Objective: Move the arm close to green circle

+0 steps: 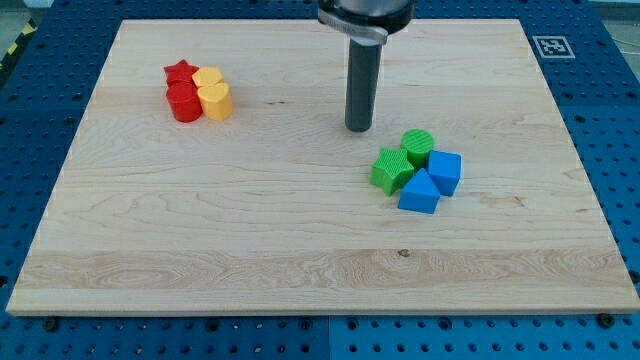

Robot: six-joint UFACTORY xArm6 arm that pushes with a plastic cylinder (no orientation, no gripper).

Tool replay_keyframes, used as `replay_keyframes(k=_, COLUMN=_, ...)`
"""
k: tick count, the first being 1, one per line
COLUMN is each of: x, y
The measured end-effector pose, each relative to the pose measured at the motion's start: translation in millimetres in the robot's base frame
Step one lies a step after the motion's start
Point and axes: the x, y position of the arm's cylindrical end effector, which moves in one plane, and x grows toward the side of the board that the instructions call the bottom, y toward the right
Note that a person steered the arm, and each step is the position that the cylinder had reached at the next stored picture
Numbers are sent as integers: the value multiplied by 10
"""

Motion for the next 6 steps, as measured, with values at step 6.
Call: replay_keyframes(k=6, x=135, y=301)
